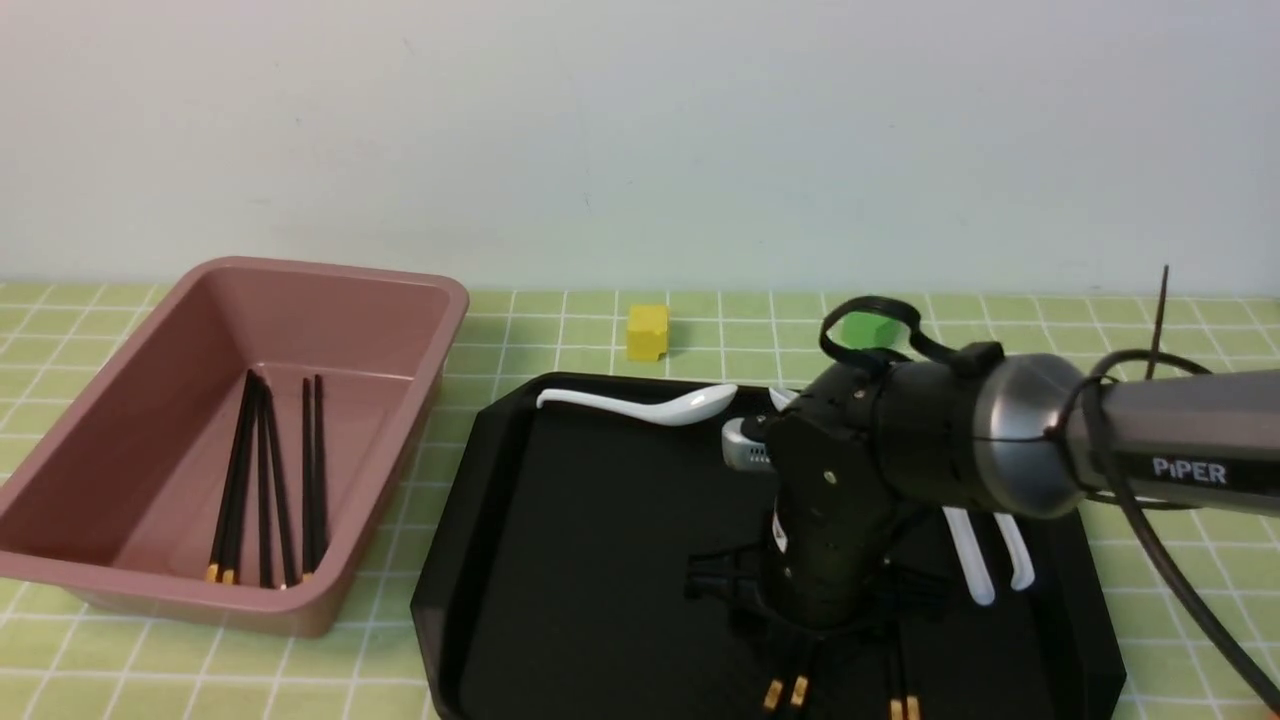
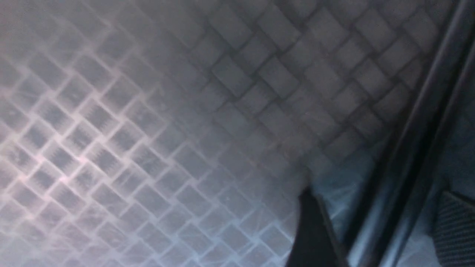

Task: On green tablecloth take chopsticks from black tray and put them in box.
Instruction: 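Move the gripper over the chopsticks on the black tray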

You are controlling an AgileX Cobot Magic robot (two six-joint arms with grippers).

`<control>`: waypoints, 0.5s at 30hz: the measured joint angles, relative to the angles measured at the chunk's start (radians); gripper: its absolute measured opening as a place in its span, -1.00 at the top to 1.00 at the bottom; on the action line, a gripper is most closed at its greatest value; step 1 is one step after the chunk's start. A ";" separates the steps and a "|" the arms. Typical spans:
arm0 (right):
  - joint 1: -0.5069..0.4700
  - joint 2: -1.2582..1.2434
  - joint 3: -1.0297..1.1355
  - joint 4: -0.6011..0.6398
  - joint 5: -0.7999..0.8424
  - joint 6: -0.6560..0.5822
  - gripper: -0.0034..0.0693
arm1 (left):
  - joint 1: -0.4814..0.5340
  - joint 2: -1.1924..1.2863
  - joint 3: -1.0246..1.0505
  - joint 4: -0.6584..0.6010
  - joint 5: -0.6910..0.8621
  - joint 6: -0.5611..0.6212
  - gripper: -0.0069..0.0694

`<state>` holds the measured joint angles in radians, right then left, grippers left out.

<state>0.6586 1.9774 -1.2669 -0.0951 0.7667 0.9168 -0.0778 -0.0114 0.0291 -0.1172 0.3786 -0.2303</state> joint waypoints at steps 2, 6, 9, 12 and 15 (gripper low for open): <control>0.000 0.001 0.000 0.002 0.006 0.000 -0.04 | 0.000 0.000 0.000 0.000 0.000 0.000 0.33; 0.000 0.001 -0.003 0.008 0.036 -0.007 0.47 | 0.000 0.000 0.000 0.000 0.000 0.000 0.31; 0.000 -0.003 -0.007 0.011 0.060 -0.029 0.54 | 0.000 0.000 0.000 0.000 0.000 0.000 0.30; 0.000 -0.026 -0.011 0.013 0.118 -0.074 0.54 | 0.000 0.000 0.000 0.000 0.000 0.000 0.30; 0.000 -0.081 -0.030 0.038 0.215 -0.129 0.54 | 0.000 0.000 0.000 0.000 0.000 0.000 0.30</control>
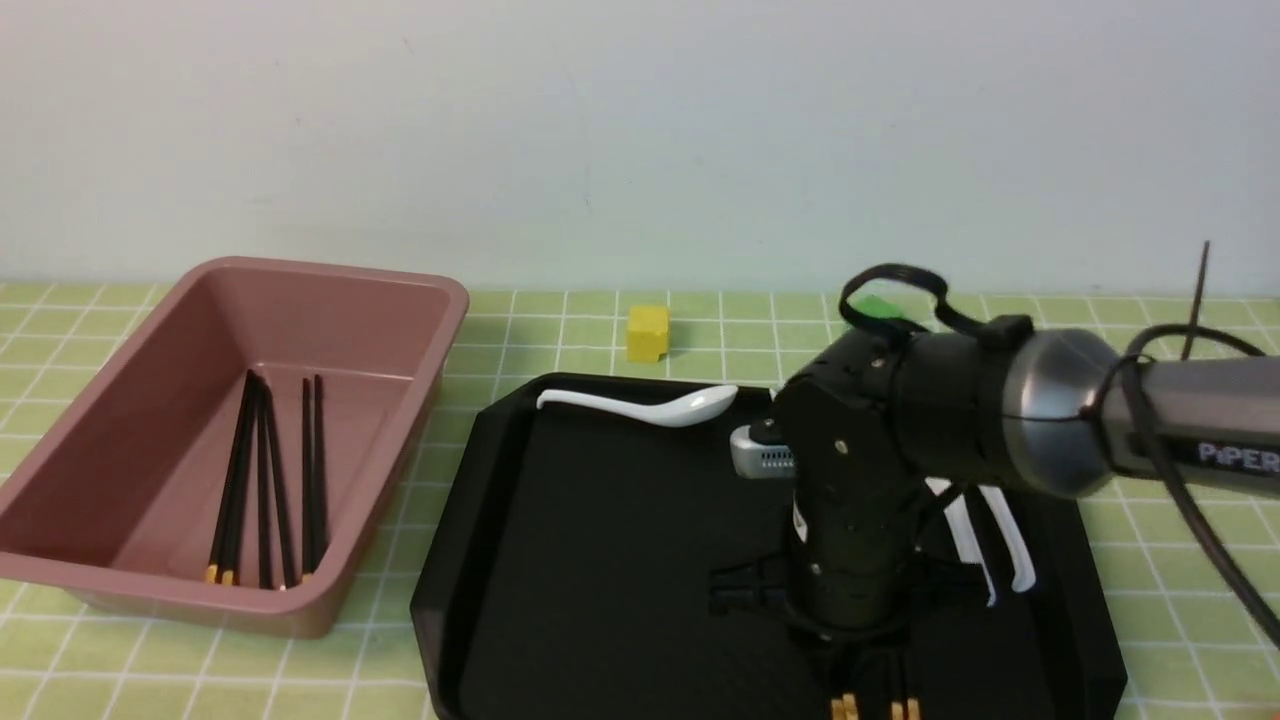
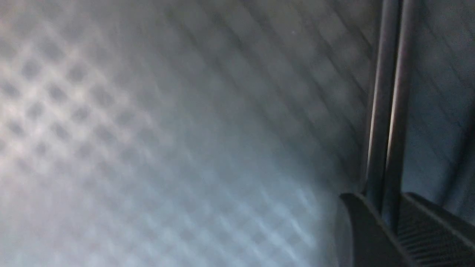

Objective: On green tablecloth take chopsticks from black tray and put them in box.

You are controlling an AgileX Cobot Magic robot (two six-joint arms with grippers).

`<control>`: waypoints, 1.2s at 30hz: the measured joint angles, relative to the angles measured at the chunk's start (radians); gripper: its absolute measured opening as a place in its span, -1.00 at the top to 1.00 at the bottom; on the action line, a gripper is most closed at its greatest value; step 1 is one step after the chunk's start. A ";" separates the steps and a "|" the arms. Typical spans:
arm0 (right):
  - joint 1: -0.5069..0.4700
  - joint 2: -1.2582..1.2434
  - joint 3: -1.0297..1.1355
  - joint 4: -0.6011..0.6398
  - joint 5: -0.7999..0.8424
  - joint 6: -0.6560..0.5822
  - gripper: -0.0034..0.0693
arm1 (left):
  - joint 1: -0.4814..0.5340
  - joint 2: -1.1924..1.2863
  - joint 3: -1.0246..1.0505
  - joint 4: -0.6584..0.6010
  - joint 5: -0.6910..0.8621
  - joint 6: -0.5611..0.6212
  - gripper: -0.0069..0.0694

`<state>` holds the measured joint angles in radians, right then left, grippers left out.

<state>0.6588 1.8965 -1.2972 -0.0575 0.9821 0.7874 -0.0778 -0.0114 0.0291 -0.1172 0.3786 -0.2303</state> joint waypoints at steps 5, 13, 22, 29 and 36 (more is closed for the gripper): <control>0.000 -0.119 -0.089 0.066 0.083 -0.106 0.54 | 0.000 0.000 0.000 0.000 0.000 0.000 0.29; 0.000 -0.126 -0.376 0.261 -0.002 -0.387 0.54 | 0.000 0.000 0.000 0.000 0.000 0.000 0.26; 0.019 0.177 -0.740 0.516 -0.103 -0.662 0.54 | 0.000 0.000 0.000 0.000 0.000 0.000 0.26; 0.106 0.408 -0.876 0.668 -0.434 -0.924 0.54 | 0.000 0.000 0.000 0.000 0.001 0.000 0.25; 0.181 0.515 -0.888 0.739 -0.626 -1.078 0.52 | 0.000 0.000 0.000 0.000 0.001 0.000 0.24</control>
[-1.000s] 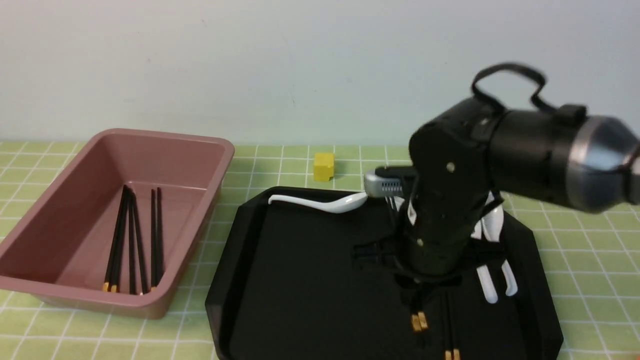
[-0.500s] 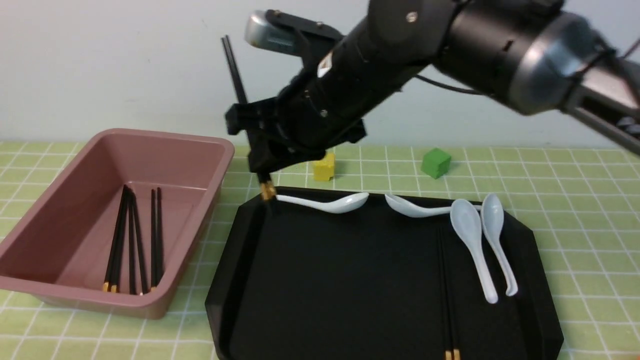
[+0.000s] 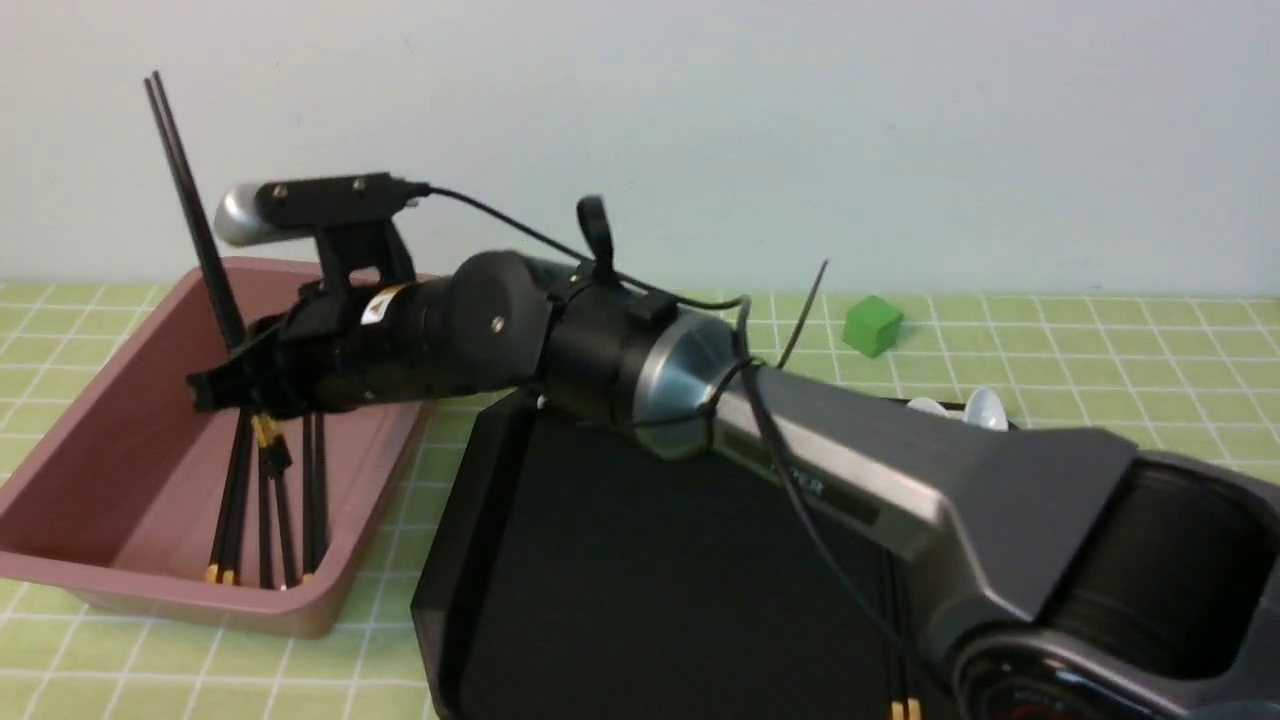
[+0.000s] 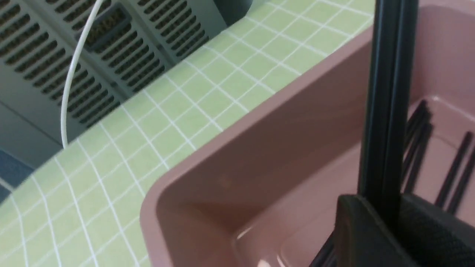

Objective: On green tablecloth take chopsticks from black tray and put them in box.

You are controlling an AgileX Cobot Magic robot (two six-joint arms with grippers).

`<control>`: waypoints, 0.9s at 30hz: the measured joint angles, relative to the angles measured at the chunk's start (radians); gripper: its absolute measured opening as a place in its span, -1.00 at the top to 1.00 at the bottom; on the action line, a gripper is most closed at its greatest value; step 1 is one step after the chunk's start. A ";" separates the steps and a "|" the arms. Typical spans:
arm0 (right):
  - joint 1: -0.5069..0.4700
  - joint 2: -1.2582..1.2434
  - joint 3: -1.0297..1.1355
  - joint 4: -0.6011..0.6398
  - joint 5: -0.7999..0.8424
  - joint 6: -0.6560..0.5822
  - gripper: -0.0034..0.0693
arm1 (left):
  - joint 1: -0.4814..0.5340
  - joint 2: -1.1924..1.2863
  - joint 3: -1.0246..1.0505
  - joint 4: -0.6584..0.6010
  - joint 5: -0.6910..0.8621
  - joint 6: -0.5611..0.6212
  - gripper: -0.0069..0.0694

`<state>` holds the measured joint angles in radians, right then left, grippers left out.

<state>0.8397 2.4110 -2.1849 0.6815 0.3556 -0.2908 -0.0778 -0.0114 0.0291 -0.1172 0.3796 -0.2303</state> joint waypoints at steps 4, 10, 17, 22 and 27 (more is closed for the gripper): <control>0.009 0.013 0.000 -0.024 0.045 -0.034 0.37 | 0.000 0.000 0.000 0.000 0.000 0.000 0.24; -0.002 -0.064 0.000 -0.144 0.169 -0.015 0.22 | 0.000 0.000 0.000 0.000 -0.001 0.000 0.24; -0.006 -0.292 -0.003 -0.395 0.388 -0.010 0.58 | 0.000 0.000 0.000 0.000 0.000 0.000 0.22; -0.006 -0.504 -0.008 -0.516 0.611 -0.009 0.89 | 0.000 0.000 0.000 0.000 0.000 0.000 0.22; -0.006 -0.712 -0.010 -0.681 0.873 0.018 0.92 | 0.000 0.000 0.000 0.000 0.000 0.000 0.22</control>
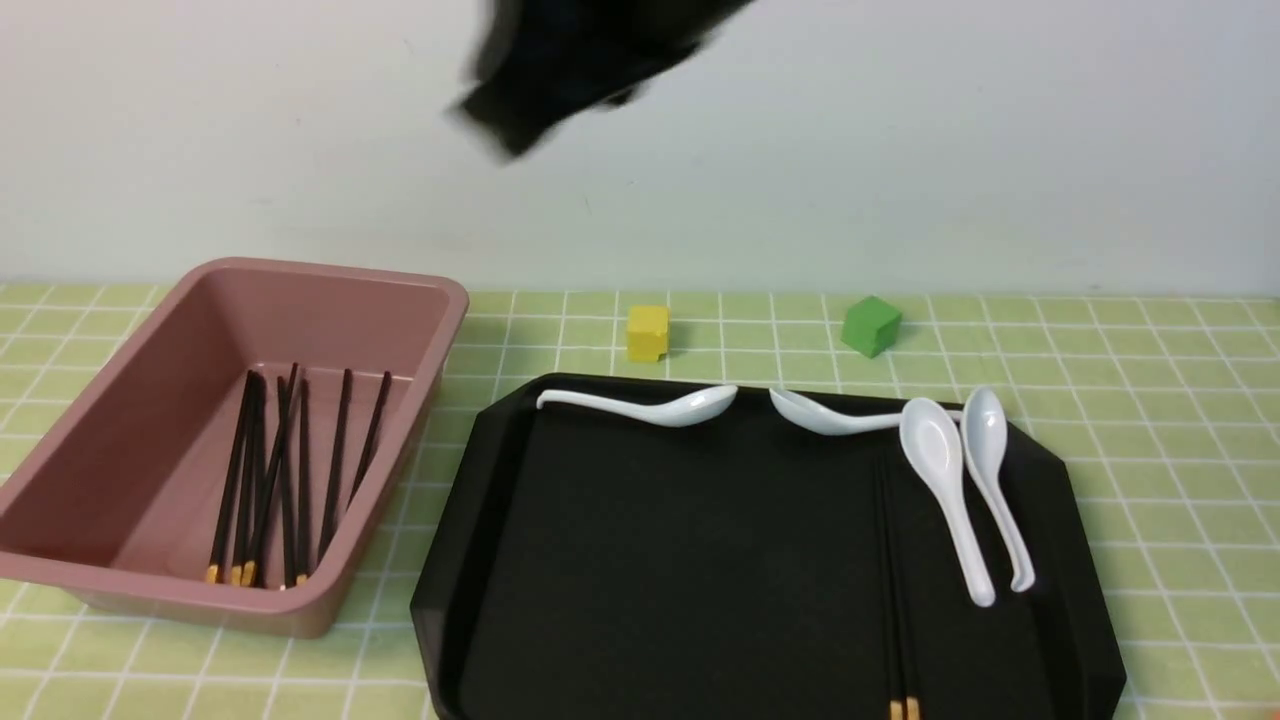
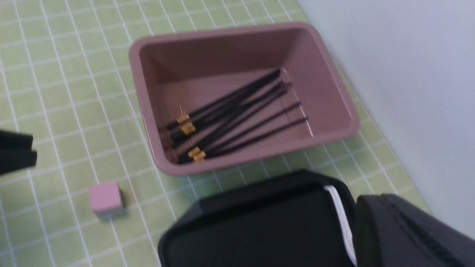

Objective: On green tablecloth take chopsticks from black tray and put them in box.

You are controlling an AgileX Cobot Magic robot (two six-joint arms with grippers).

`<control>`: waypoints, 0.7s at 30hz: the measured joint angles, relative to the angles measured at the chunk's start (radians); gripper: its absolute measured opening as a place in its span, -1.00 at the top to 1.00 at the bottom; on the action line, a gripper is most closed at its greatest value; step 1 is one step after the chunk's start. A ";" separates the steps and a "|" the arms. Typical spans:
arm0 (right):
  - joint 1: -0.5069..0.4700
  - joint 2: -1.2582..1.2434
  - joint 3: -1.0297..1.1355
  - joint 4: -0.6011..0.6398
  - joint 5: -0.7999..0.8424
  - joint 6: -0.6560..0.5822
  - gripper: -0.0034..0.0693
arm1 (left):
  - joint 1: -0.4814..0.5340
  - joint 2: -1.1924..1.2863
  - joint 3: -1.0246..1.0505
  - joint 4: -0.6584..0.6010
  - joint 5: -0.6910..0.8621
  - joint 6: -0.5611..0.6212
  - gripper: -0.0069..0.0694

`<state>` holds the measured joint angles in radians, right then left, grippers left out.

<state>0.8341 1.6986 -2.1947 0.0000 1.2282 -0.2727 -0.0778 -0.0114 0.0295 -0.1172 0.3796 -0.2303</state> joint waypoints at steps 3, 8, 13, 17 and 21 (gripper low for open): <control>0.000 -0.102 0.021 -0.107 0.032 0.076 0.92 | 0.000 0.000 0.000 0.000 0.000 0.000 0.22; -0.002 -0.300 0.194 -0.248 0.041 0.187 0.91 | 0.000 0.000 0.000 0.000 0.000 0.000 0.20; -0.003 -0.527 0.500 -0.261 0.041 0.273 0.91 | 0.000 0.000 0.000 0.000 0.000 0.000 0.19; -0.003 -0.717 0.760 -0.266 0.041 0.386 0.91 | 0.000 0.000 0.000 0.000 0.000 0.000 0.19; -0.003 -0.923 1.061 -0.272 -0.055 0.499 0.91 | 0.000 0.000 0.000 0.000 0.000 0.000 0.19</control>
<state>0.8309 0.7759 -1.1341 -0.2724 1.1728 0.2262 -0.0778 -0.0117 0.0295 -0.1172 0.3796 -0.2303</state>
